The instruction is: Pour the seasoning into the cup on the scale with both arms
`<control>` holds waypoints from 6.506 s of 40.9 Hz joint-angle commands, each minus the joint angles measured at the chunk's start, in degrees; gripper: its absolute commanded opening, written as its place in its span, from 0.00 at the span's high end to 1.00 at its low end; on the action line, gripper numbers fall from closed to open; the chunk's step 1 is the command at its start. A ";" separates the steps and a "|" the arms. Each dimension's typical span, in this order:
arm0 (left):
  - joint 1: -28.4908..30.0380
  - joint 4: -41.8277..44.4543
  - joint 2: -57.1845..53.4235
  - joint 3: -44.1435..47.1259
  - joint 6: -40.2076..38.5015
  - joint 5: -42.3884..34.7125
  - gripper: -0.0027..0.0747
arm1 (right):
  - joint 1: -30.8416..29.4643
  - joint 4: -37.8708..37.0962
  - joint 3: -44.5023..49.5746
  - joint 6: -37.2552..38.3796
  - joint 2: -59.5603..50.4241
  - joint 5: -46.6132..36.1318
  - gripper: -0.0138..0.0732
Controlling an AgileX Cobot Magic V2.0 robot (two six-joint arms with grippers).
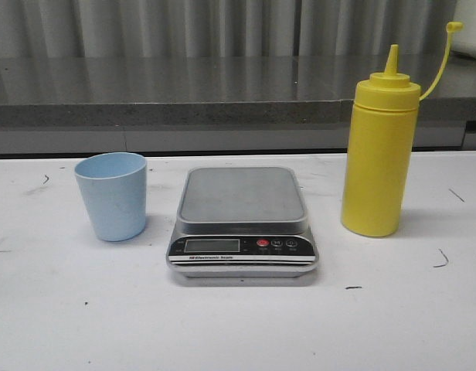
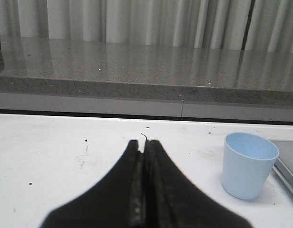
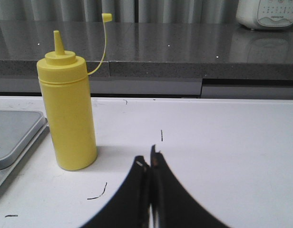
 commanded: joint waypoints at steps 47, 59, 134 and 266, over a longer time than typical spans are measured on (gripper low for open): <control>-0.13 -1.72 -0.84 -0.20 -0.53 -11.48 0.99 | -0.19 0.03 -3.49 -0.16 -1.00 -6.49 0.92; -0.13 -1.72 3.17 -19.19 -0.53 -1.93 0.99 | -0.19 -1.51 -20.55 -2.00 1.05 7.00 0.92; -6.42 -5.43 45.04 -52.92 2.65 40.79 0.33 | -0.19 -0.62 -45.18 -5.39 38.26 38.56 0.20; -30.31 -0.21 114.89 -105.29 -5.45 48.19 0.92 | -0.19 -0.62 -45.18 -5.39 38.26 38.78 0.20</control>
